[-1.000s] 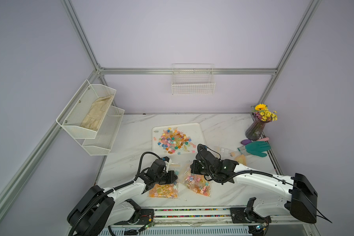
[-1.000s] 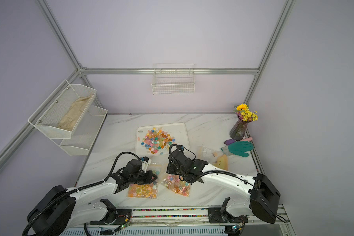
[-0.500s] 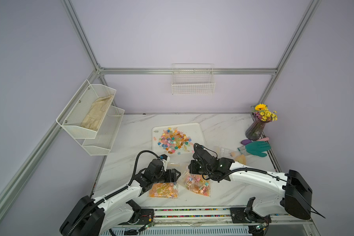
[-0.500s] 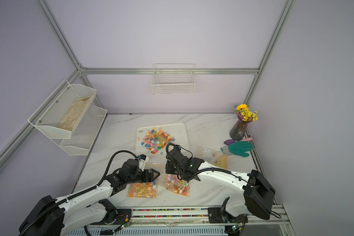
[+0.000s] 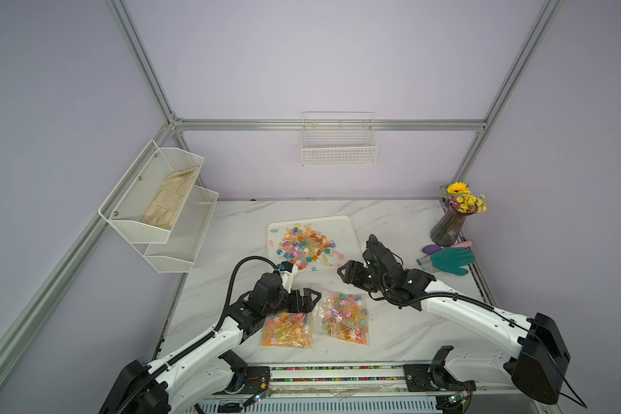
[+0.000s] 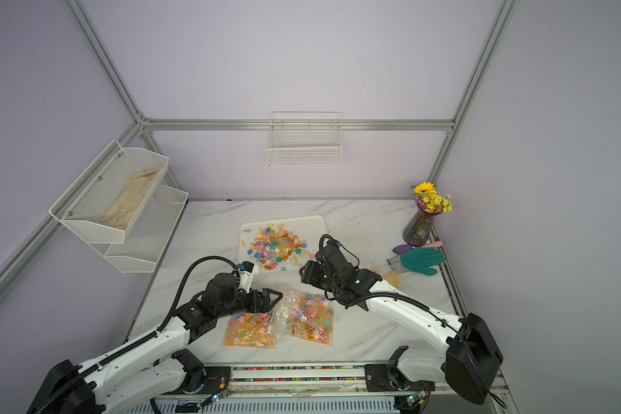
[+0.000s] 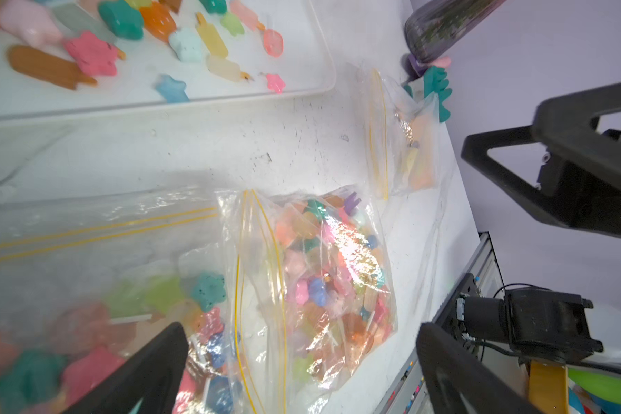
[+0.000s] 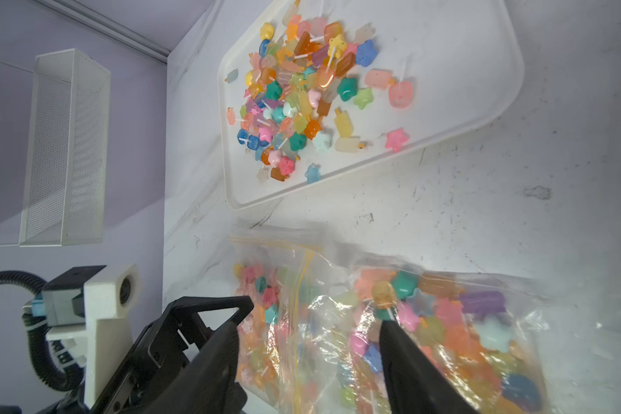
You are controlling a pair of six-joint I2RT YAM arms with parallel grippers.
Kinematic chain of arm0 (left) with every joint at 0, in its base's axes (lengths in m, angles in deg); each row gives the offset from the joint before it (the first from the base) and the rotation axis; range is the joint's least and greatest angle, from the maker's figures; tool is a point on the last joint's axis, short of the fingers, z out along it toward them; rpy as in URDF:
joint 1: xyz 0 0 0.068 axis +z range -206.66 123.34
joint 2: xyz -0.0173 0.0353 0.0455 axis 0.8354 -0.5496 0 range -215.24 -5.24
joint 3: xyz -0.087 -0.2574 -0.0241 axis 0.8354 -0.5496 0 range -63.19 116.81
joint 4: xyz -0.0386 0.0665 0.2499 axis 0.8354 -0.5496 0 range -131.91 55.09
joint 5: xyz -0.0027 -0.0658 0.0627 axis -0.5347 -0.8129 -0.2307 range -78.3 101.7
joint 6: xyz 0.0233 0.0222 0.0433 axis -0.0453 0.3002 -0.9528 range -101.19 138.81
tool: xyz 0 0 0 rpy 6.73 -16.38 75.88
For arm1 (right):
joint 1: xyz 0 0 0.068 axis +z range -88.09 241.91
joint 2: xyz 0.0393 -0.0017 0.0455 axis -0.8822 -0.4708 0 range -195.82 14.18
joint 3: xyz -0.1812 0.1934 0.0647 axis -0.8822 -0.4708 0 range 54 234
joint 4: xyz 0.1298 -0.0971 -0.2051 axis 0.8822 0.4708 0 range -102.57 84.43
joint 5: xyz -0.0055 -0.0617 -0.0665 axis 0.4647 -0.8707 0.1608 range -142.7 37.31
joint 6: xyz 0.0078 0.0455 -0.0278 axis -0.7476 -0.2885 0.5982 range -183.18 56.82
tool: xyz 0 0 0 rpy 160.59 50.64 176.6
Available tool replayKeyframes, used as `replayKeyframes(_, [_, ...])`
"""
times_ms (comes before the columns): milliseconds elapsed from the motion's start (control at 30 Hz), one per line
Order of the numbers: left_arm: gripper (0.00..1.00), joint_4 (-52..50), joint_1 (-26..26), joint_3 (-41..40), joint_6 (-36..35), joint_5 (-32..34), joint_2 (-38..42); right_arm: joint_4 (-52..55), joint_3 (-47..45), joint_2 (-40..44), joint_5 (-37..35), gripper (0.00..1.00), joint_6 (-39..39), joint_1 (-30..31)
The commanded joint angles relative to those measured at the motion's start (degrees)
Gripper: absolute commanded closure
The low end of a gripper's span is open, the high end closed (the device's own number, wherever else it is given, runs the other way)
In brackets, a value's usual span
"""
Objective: Pour candies out of the ziploc bag
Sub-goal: Adjust the ziploc bag at the center of the board.
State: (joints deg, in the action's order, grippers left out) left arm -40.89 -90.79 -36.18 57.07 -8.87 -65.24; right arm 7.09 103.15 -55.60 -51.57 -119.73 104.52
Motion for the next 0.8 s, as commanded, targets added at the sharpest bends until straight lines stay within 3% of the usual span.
replayKeyframes(0, [0.03,1.9,0.1,5.7,-1.5,-7.8,-4.4,-0.1,-4.5,2.5,1.0,0.33,-3.7,-1.9])
replayKeyframes(267, [0.1,6.9,-0.3,6.4,0.2,-5.8,-8.9,-0.9,-10.2,6.6,2.2,0.33,-5.7,-4.3])
replayKeyframes(767, [0.19,12.8,-0.3,12.6,4.3,-10.2,-22.8,-0.9,-12.1,8.2,1.5,0.33,-5.5,-5.1])
